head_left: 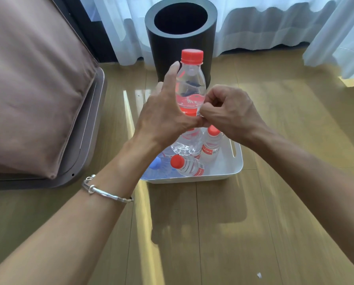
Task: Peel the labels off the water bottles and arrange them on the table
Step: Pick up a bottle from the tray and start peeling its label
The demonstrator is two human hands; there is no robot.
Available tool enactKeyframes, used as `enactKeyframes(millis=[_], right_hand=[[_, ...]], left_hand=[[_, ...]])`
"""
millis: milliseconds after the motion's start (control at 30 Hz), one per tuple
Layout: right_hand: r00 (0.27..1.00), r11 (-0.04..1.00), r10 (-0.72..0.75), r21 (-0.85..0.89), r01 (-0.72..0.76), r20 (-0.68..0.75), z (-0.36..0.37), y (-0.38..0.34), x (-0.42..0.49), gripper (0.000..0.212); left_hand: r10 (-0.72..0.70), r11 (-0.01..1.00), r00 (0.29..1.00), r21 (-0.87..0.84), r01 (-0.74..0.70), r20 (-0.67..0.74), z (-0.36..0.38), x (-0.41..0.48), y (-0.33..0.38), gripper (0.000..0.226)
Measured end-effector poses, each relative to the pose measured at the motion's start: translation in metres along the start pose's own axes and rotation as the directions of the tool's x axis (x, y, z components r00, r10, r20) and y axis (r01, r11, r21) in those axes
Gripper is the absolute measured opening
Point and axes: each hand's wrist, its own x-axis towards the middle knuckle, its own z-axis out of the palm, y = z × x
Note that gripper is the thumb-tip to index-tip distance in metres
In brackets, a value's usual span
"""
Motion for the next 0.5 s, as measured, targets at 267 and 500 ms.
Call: enactKeyframes(millis=[267,500], right_hand=[[0.995,0.968,-0.001,0.248,-0.023,0.096,-0.004,0.011,0.001,0.007],[0.995,0.993,-0.016,0.119,0.004,0.100,-0.005,0.004,0.004,0.011]], left_hand=[[-0.015,0.987,1.000,-0.158,0.018,0.025,-0.007,0.001,-0.005,0.110],[-0.017,0.989,0.999,-0.148,0.023,0.048,-0.014,0.003,-0.007,0.110]])
